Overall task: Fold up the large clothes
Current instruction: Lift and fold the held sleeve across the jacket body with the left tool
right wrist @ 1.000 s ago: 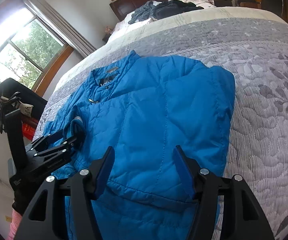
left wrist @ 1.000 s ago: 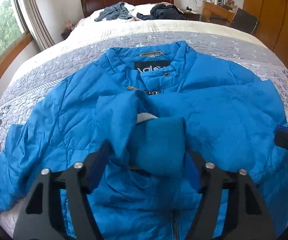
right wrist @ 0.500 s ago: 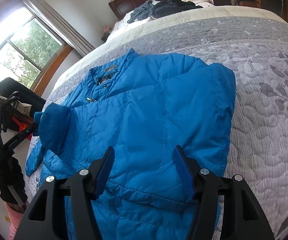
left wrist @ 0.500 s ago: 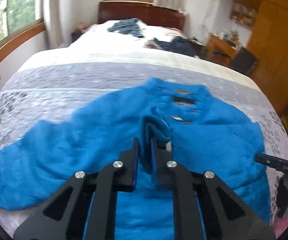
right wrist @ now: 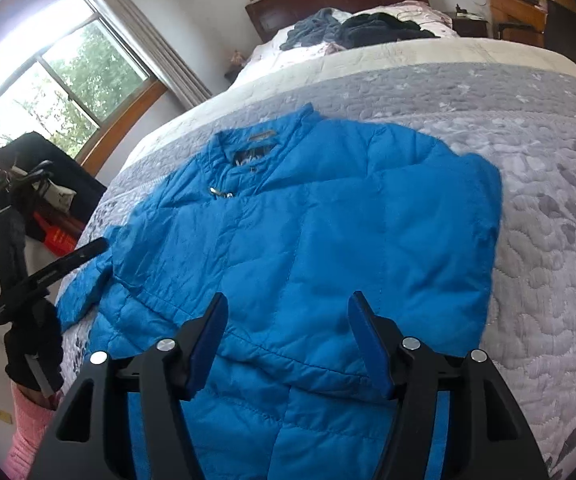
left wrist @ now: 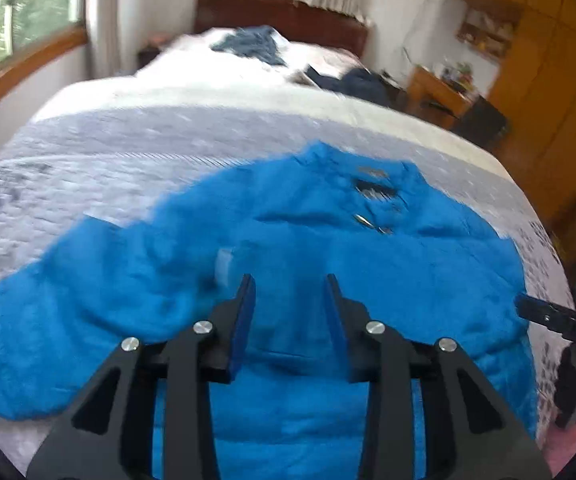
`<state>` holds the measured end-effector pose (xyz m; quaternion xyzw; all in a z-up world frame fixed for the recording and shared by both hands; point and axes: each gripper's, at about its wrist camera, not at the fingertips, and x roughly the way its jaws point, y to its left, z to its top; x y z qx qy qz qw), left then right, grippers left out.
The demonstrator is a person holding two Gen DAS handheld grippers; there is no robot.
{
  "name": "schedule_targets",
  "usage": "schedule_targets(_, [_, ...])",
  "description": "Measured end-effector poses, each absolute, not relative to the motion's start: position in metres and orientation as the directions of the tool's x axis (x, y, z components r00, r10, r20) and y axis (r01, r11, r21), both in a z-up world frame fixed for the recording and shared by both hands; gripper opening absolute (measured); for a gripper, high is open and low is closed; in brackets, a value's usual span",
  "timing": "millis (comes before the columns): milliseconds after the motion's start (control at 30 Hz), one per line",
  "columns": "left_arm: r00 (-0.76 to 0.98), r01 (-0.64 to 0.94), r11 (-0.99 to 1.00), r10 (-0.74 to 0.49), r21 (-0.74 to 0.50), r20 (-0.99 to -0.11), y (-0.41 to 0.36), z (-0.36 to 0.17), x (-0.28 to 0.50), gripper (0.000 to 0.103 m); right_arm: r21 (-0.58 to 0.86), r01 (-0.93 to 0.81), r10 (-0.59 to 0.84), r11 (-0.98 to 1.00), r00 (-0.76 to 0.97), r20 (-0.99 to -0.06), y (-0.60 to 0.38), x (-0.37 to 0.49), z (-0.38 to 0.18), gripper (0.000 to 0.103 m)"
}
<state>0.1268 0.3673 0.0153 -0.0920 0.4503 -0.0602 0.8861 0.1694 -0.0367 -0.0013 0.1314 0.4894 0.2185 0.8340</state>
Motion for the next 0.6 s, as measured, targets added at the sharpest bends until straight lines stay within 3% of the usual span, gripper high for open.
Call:
schedule_targets(133, [0.529, -0.013, 0.981, -0.156, -0.191, -0.834, 0.370, -0.025, 0.147, 0.035, 0.447, -0.188, 0.484, 0.875, 0.385, -0.786, -0.045, 0.183, -0.026, 0.063])
schedule_targets(300, [0.558, 0.018, 0.970, -0.211, -0.243, -0.802, 0.377, -0.031, 0.144, 0.037, 0.486, -0.185, 0.518, 0.854, 0.380, -0.766, -0.052, 0.186, -0.032, 0.063])
schedule_targets(400, [0.564, 0.007, 0.955, -0.249, -0.297, -0.787, 0.386, -0.020, 0.129, 0.049, 0.441, -0.191, 0.480, 0.877, 0.410, -0.776, -0.047, 0.178, -0.022, 0.063])
schedule_targets(467, [0.599, 0.011, 0.956, -0.241, -0.294, -0.764, 0.394, -0.007, 0.111, 0.064, 0.417, -0.219, 0.470, 0.882, 0.435, -0.768, -0.041, 0.170, -0.010, 0.066])
schedule_targets(600, [0.660, -0.028, 0.968, -0.169, -0.248, -0.732, 0.431, 0.013, 0.057, 0.076, 0.406, -0.286, 0.495, 0.868, 0.450, -0.743, -0.023, 0.152, 0.012, 0.069])
